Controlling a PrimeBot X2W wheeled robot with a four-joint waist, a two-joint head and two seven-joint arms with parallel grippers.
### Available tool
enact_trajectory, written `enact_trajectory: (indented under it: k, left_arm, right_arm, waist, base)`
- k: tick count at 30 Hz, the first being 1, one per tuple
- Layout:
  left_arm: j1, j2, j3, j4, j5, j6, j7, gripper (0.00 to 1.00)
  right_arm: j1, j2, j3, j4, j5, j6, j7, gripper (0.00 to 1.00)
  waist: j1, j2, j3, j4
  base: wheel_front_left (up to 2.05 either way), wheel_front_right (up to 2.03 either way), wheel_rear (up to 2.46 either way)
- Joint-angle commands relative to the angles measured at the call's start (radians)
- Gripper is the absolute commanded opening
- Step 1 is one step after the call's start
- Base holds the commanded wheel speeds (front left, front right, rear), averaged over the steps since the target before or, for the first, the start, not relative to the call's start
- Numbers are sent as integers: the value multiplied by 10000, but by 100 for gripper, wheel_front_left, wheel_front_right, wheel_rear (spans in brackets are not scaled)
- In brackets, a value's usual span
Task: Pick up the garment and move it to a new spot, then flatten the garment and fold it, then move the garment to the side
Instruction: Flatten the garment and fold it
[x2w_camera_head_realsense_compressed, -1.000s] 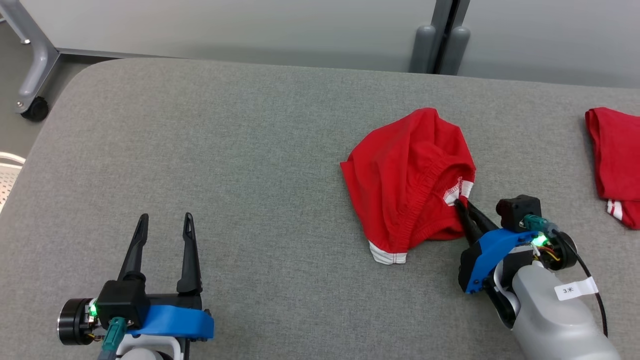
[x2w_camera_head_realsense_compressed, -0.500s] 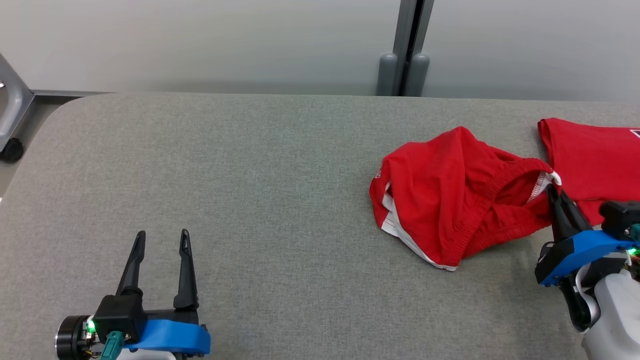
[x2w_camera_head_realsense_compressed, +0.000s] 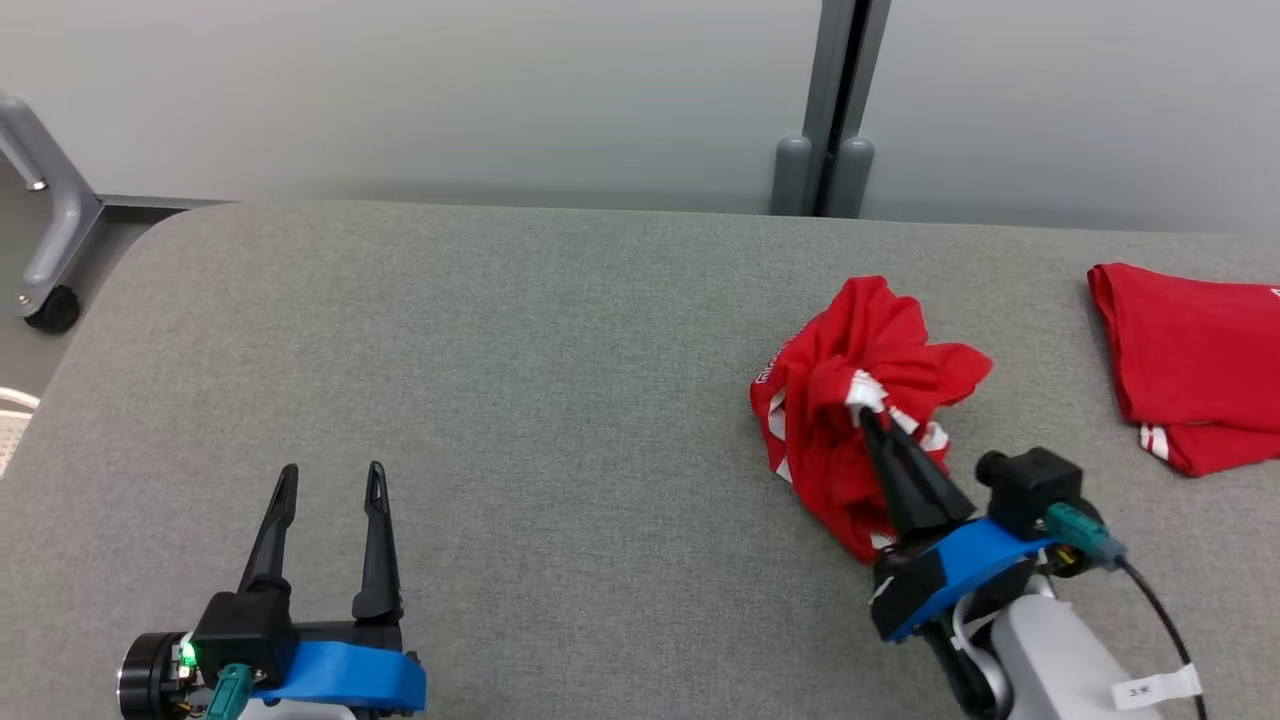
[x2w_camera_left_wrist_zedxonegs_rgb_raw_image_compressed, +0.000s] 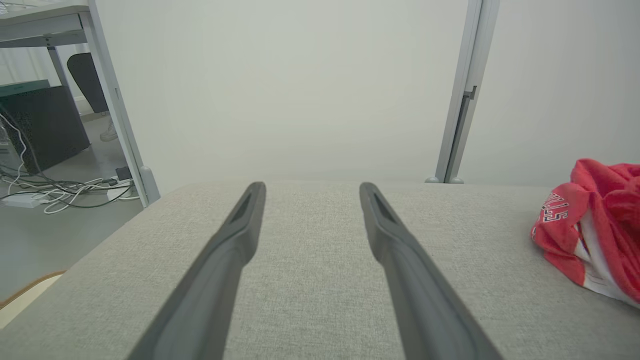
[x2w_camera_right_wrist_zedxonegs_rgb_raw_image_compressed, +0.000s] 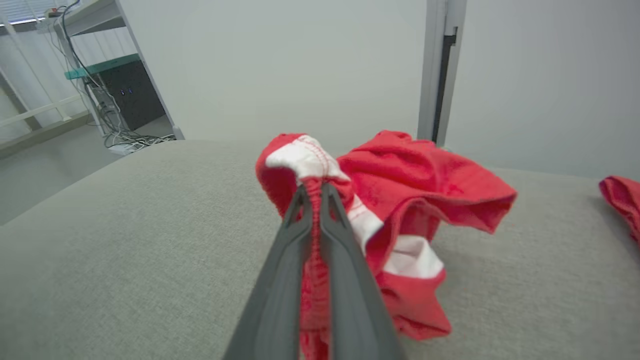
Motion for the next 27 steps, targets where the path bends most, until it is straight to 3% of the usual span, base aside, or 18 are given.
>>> enact_trajectory:
  k: [1,9,16,18,19,23,27]
  left_arm:
    - [-54,-7,18,-45,-9,10,-43,100]
    - [-94,-7,60,-66,-13,8,-42,100]
    - [-180,-6,-47,28,-117,26,-42,100]
    - [-182,-9,-76,41,-156,70,-42,100]
    - [-172,-8,-76,39,-152,83,-43,100]
    - [-10,-8,22,37,-210,129,-42,100]
    - [103,-8,94,15,-162,147,-42,100]
  right_arm:
    - [-35,191,296,-63,144,3,-34,0]
    - [-656,743,1906,174,517,3,-33,0]
    - [-916,758,4419,841,1509,2,-31,0]
    - [-984,769,4878,998,1698,2,-37,73]
    - [-967,773,5065,1054,1785,3,-36,100]
    - [-989,767,5305,888,1968,2,-34,100]
    - [-810,769,4812,447,1608,2,-34,100]
  waist:
    - [1,0,37,165]
    - [1,0,118,717]
    - [1,0,173,1068]
    - [1,0,177,1091]
    - [1,0,175,1078]
    - [1,0,132,809]
    - [1,0,-6,422]
  base:
    - [0,0,0]
    - [0,0,0]
    - [0,0,0]
    - [0,0,0]
    - [0,0,0]
    - [0,0,0]
    - [0,0,0]
